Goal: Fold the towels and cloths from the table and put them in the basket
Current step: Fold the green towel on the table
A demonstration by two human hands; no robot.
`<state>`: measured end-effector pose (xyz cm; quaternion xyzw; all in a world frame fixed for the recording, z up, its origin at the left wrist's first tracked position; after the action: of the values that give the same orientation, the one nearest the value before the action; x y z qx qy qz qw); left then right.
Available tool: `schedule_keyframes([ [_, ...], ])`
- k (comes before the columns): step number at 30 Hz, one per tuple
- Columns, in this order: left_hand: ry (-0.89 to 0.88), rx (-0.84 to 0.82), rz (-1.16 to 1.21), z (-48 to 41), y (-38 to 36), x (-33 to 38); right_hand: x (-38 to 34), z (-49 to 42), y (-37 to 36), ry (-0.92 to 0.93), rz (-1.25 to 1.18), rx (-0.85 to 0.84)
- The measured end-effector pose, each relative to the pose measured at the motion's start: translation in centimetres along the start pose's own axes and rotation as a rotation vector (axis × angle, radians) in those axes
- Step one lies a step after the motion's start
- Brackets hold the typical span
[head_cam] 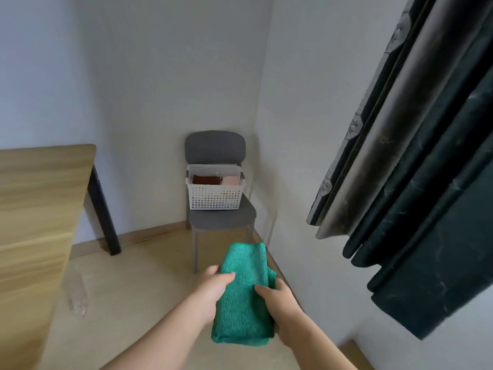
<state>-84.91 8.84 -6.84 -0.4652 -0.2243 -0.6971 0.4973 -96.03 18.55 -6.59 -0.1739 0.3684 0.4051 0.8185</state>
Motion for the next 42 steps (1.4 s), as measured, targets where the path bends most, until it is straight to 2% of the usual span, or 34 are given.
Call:
schedule_keyframes([
  [6,-0.053,-0.007,0.007,-12.7,-1.8,7.4,-11.7,-10.9,-1.9,0.100,0.069,-0.005],
  [11,-0.030,-0.061,-0.044,-23.0,-2.1,13.8,-21.4,-19.1,-4.4,0.170,-0.011,-0.014],
  [16,0.138,-0.118,-0.024,-31.0,-1.9,16.0,-26.3,-28.5,-6.3,0.072,-0.140,0.001],
  [18,0.152,-0.133,-0.040,-34.6,-1.7,17.1,-27.7,-32.0,-7.2,0.017,-0.182,-0.016],
  [22,0.135,-0.193,-0.194,-41.8,-0.5,20.0,-31.7,-39.5,-8.7,-0.076,-0.296,-0.095],
  [26,0.233,-0.243,-0.272,-48.7,0.1,21.7,-36.8,-46.7,-8.9,-0.116,-0.290,-0.140],
  [28,0.252,-0.168,-0.226,-51.8,0.6,22.6,-38.3,-49.8,-9.0,-0.138,-0.278,-0.138],
  [32,0.251,0.253,0.071,-57.0,4.4,22.9,-37.6,-55.2,-10.2,-0.268,-0.183,-0.106],
  [34,0.240,0.355,0.137,-59.1,6.0,22.4,-36.3,-57.2,-11.1,-0.358,-0.094,-0.108],
  [37,0.229,0.389,-0.078,-62.0,7.9,21.7,-34.5,-59.3,-12.1,-0.470,0.090,-0.110],
  [42,0.153,0.301,-0.618,-66.8,9.3,20.7,-31.8,-63.6,-13.3,-0.473,0.353,-0.085],
])
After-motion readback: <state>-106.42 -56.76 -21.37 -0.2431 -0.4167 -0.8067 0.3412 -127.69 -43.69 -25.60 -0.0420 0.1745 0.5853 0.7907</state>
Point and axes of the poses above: each hand's wrist, its own z-axis away from the middle knuckle, its own y-axis out of the back of the hand, x = y × z, the point moved 9 cm from there along -z, towards the middle knuckle, and after that the axes turned 10 degrees about -y, right-handed, at the moved point
